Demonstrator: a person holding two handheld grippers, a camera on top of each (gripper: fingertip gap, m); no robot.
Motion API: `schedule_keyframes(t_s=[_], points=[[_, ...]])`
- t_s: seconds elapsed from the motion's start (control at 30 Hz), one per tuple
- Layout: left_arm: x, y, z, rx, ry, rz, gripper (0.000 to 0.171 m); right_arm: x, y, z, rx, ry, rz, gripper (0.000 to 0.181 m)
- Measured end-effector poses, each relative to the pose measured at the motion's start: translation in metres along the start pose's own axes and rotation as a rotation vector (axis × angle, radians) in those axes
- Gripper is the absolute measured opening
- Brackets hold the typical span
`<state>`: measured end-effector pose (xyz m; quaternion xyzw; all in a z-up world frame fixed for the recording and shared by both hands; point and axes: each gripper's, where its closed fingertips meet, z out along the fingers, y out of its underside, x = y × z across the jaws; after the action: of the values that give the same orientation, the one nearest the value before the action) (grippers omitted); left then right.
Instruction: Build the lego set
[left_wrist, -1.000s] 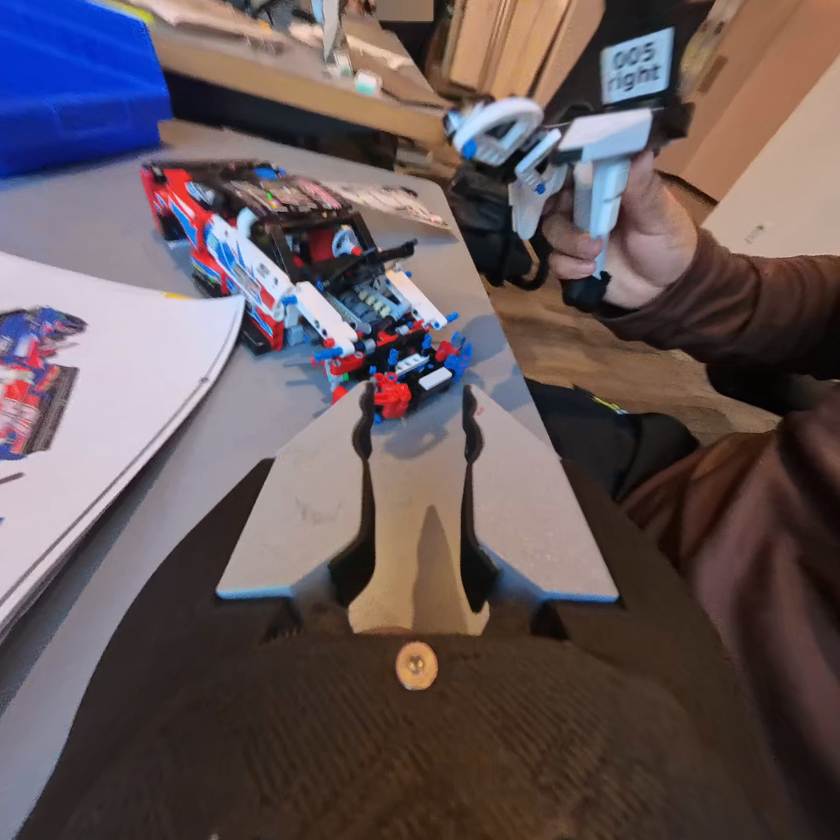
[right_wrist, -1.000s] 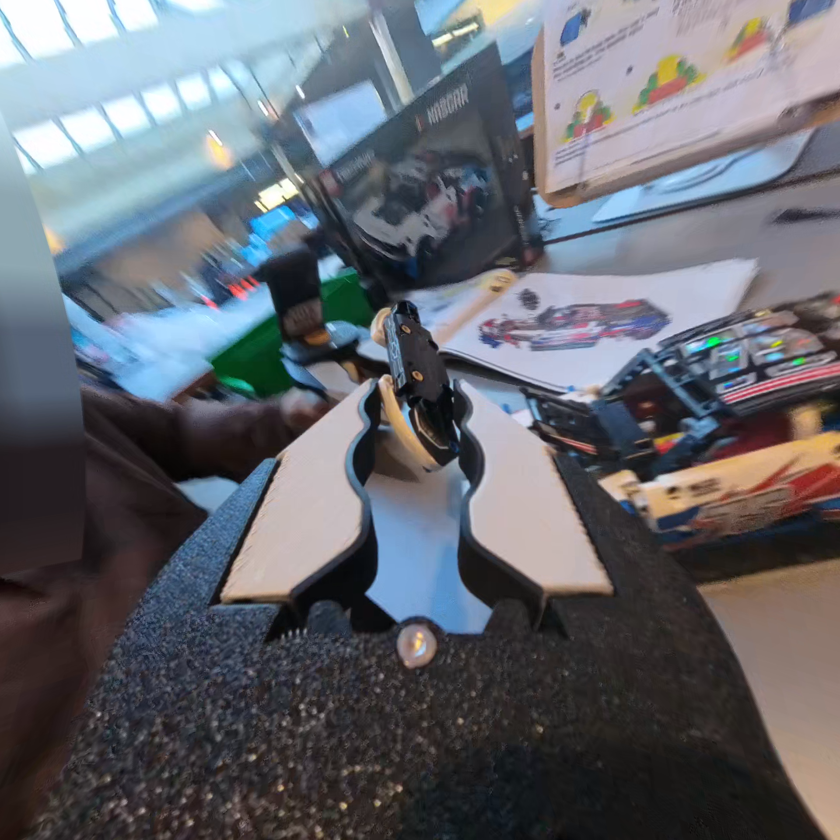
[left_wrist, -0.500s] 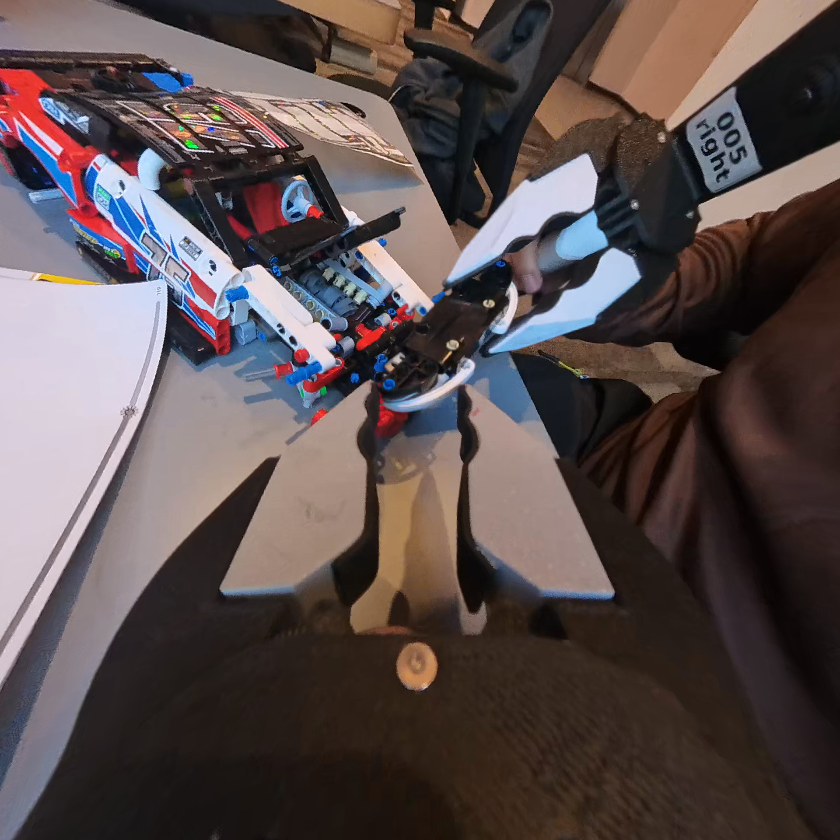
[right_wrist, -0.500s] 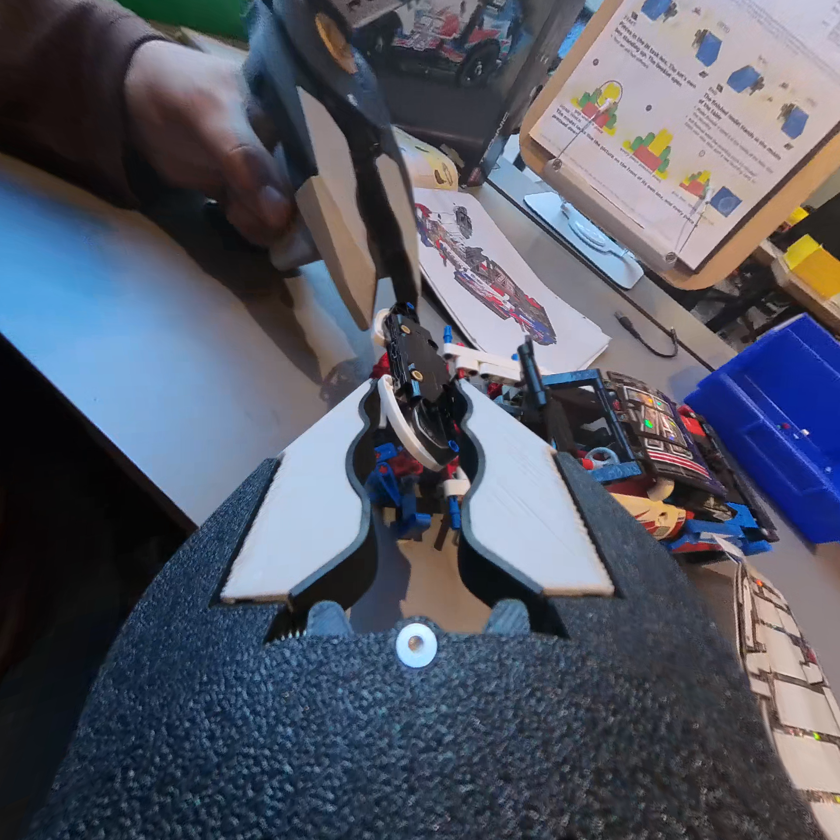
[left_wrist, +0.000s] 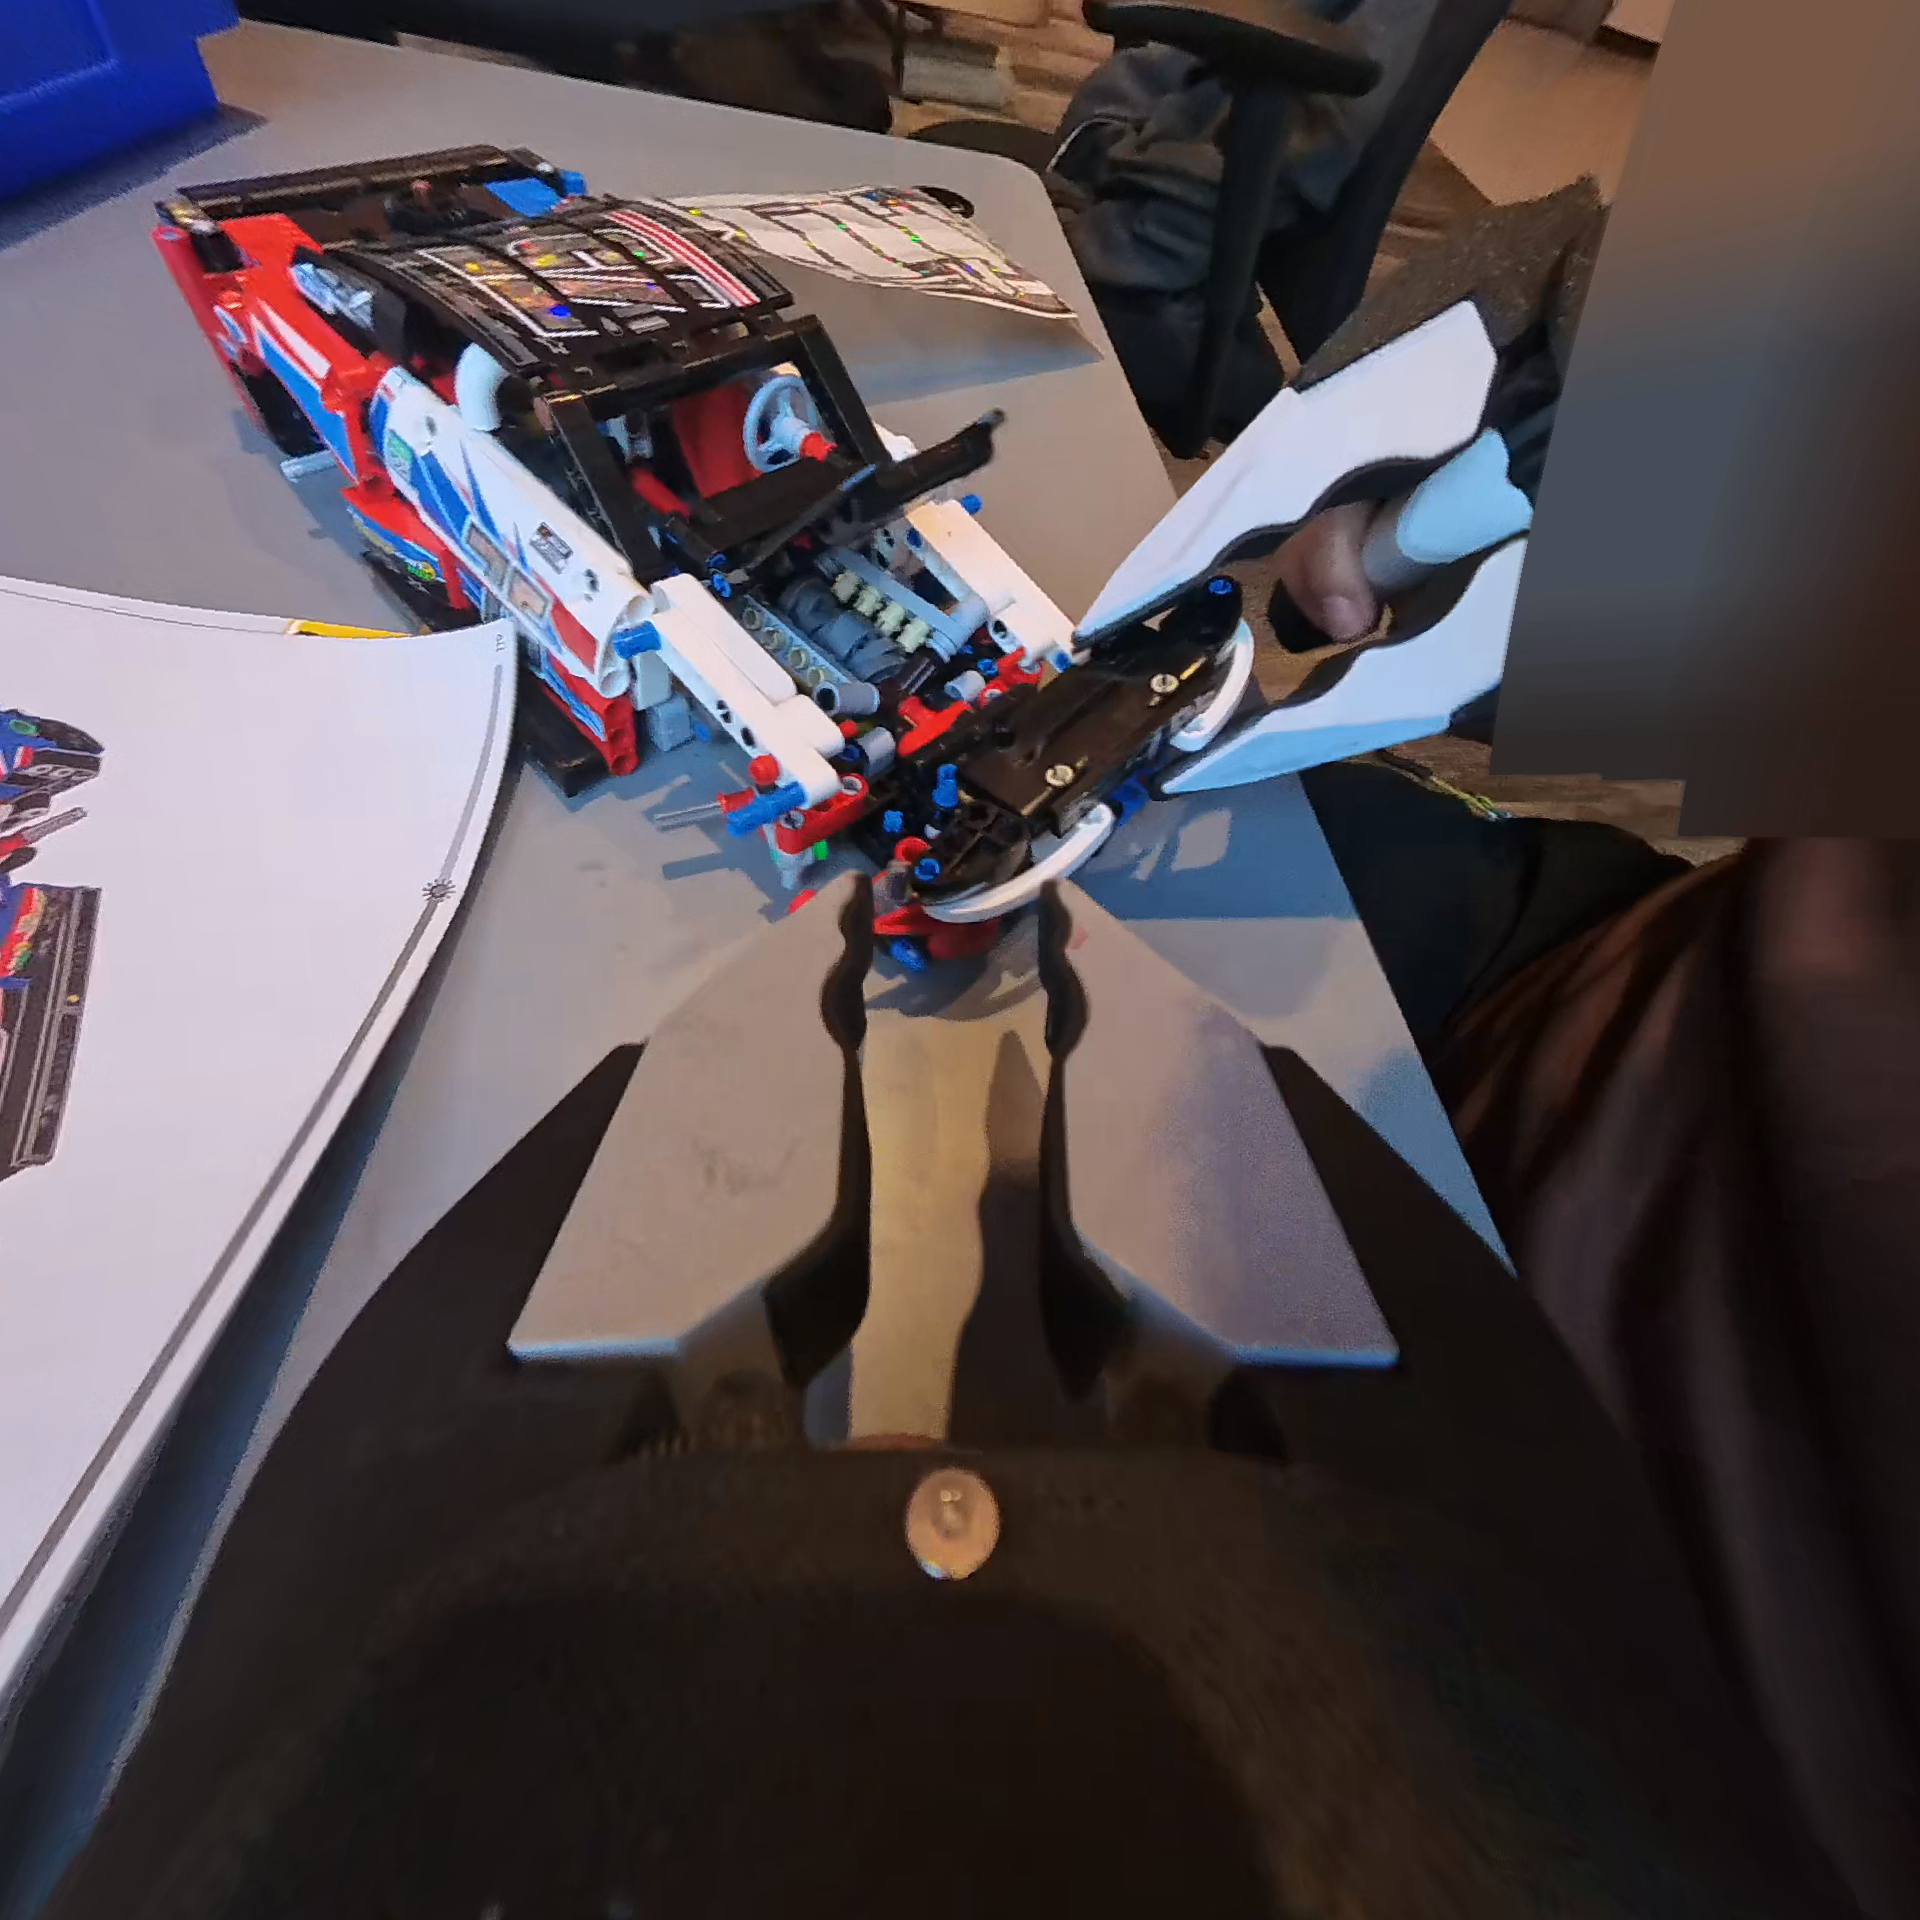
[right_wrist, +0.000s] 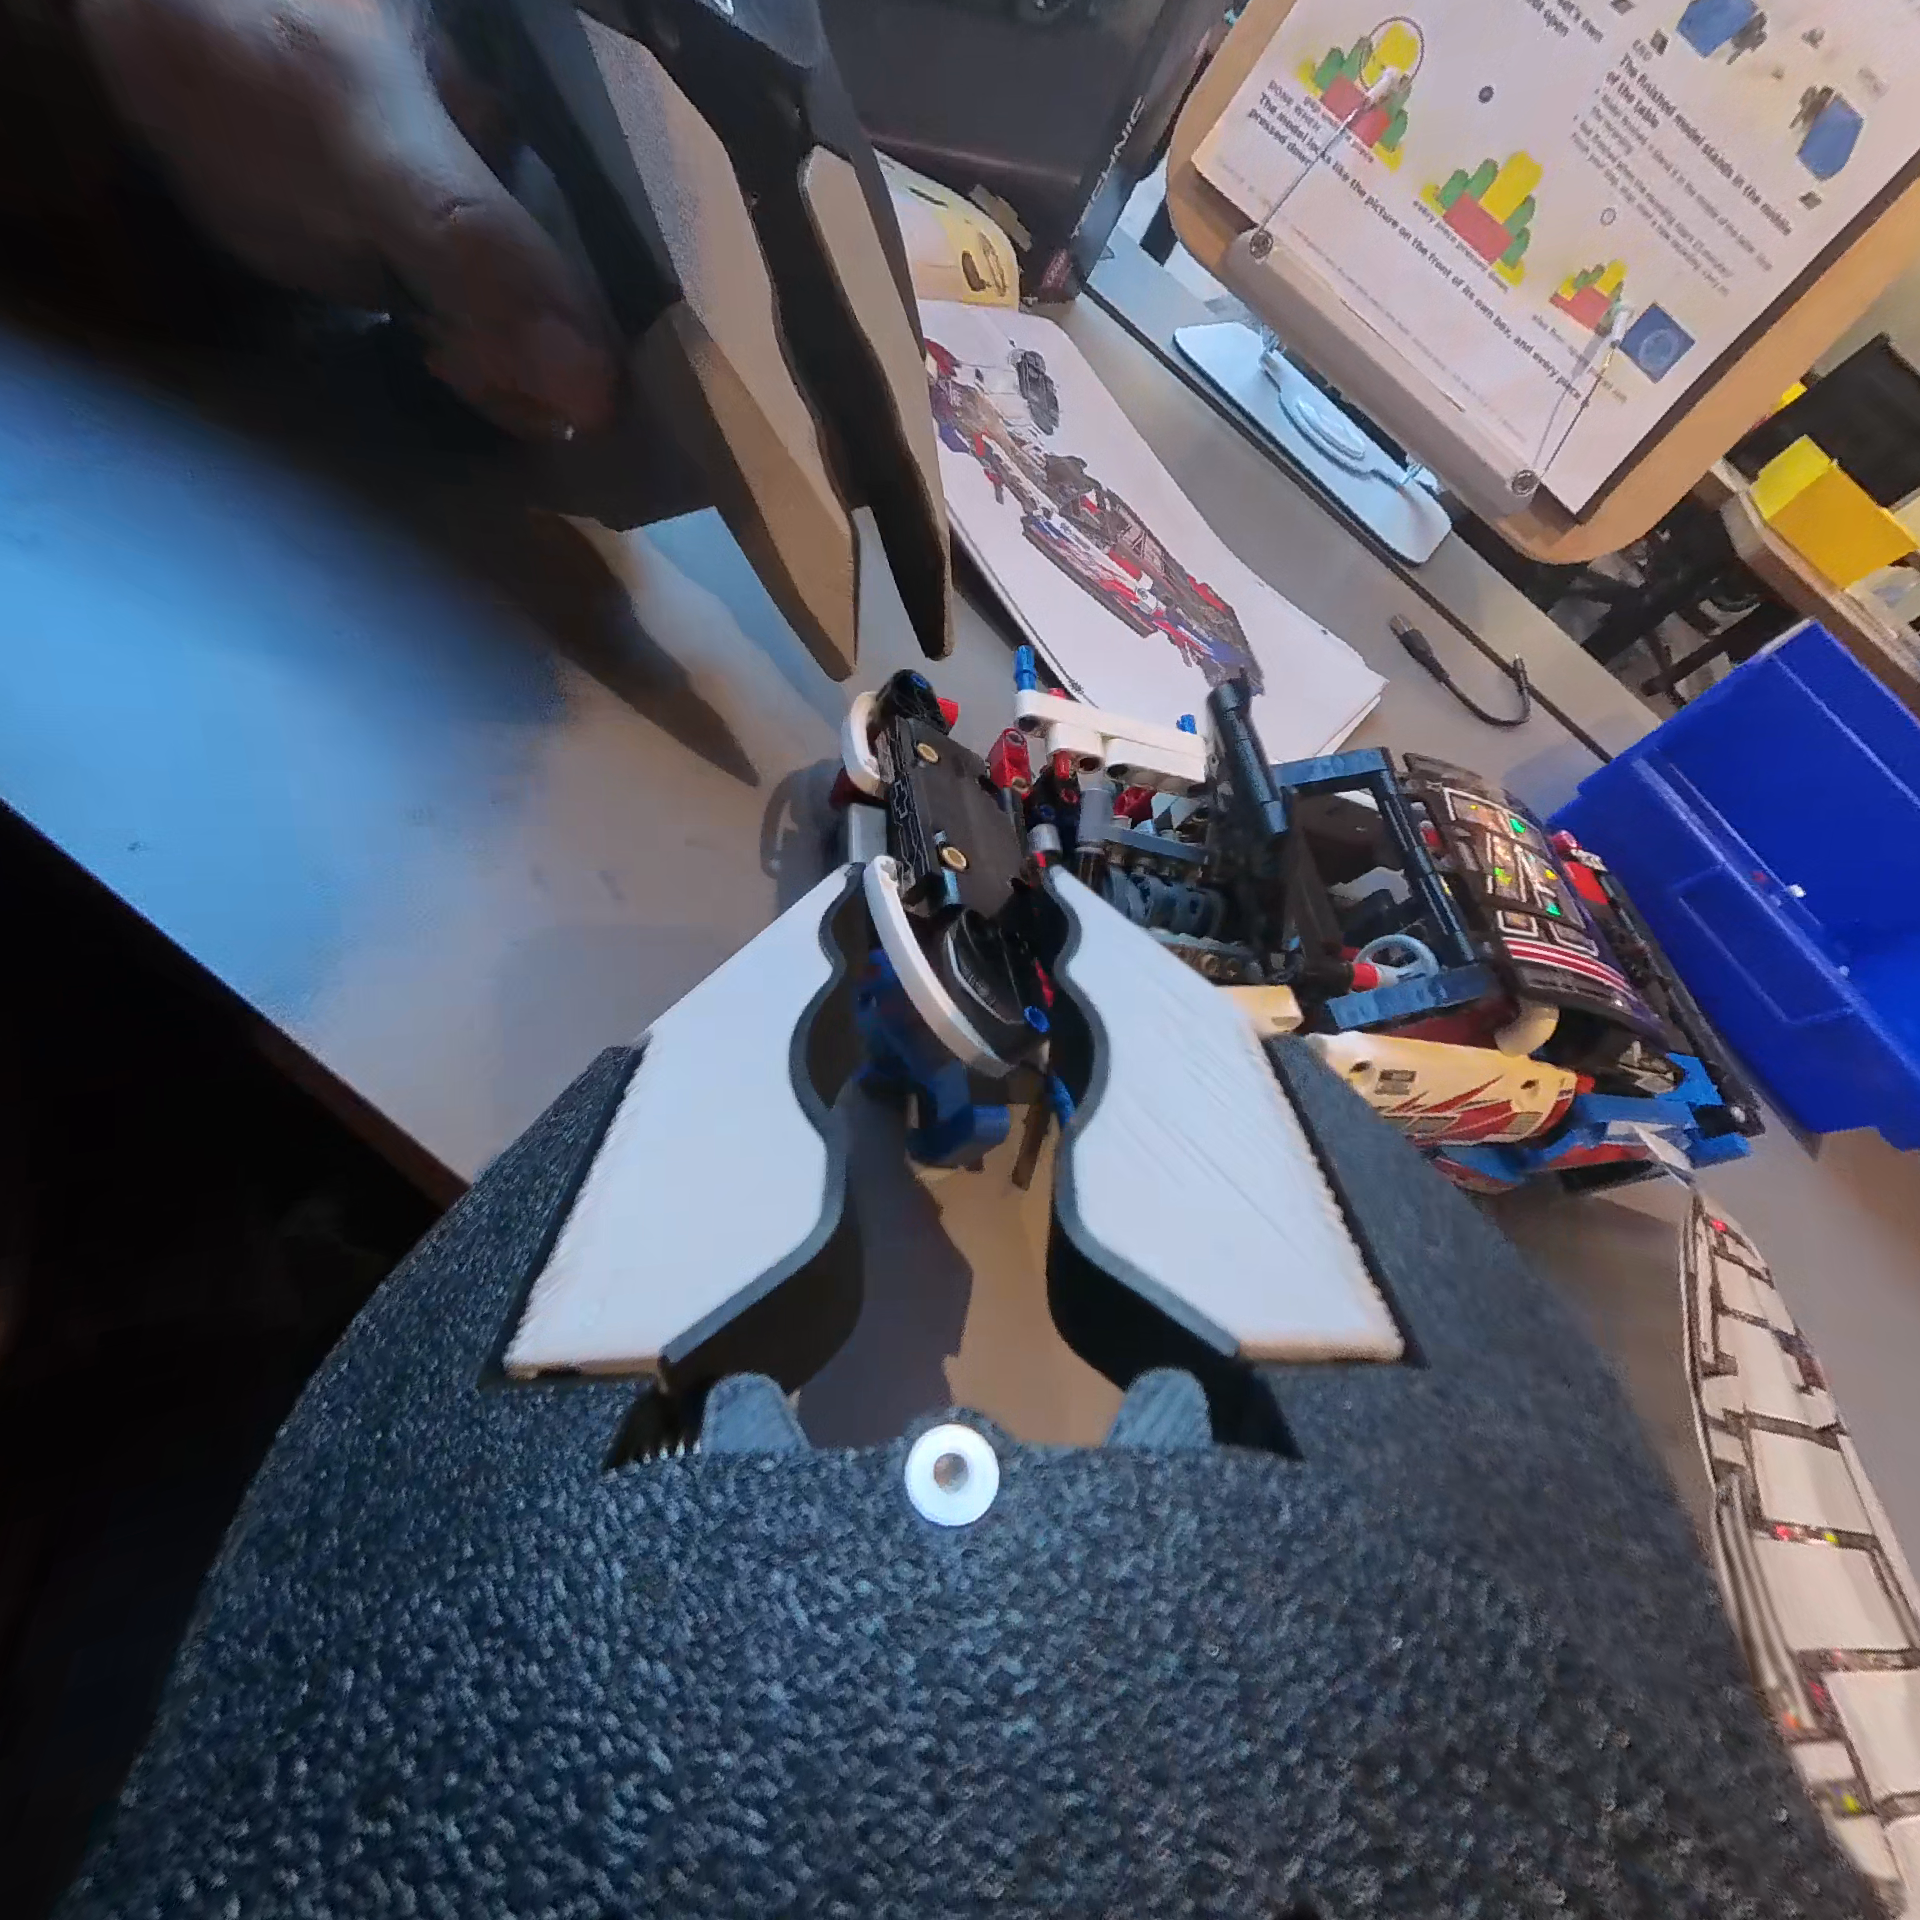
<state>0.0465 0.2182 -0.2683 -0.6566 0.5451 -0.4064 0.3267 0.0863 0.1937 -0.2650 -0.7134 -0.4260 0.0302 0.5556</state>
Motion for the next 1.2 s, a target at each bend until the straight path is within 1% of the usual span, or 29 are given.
schedule_keyframes(t_s=[0.13,0.27,0.4,0.57,0.87,1.1,1.2], points=[[0.005,0.005,0.003,-0.033,0.009,0.035,0.028,-0.001,-0.001,0.001,-0.004,0.017,-0.037,0.031],[0.005,0.009,0.006,-0.068,0.024,0.014,0.028,-0.002,0.002,0.004,-0.009,0.016,-0.024,0.031],[0.002,0.006,0.004,-0.047,0.024,-0.012,0.023,-0.002,0.006,0.006,-0.024,0.010,-0.019,0.031],[-0.003,0.002,0.005,-0.027,0.018,-0.049,0.023,0.002,0.000,0.006,-0.017,0.025,-0.013,0.031],[-0.005,0.002,0.005,-0.030,-0.012,-0.037,0.025,0.002,0.005,0.011,-0.059,0.014,-0.034,0.032],[-0.005,-0.006,-0.001,0.033,-0.001,-0.031,0.024,0.003,0.006,0.010,-0.070,0.012,-0.031,0.031],[-0.007,-0.006,0.000,0.030,0.007,-0.023,0.024,0.003,0.006,0.010,-0.067,0.006,-0.028,0.031]])
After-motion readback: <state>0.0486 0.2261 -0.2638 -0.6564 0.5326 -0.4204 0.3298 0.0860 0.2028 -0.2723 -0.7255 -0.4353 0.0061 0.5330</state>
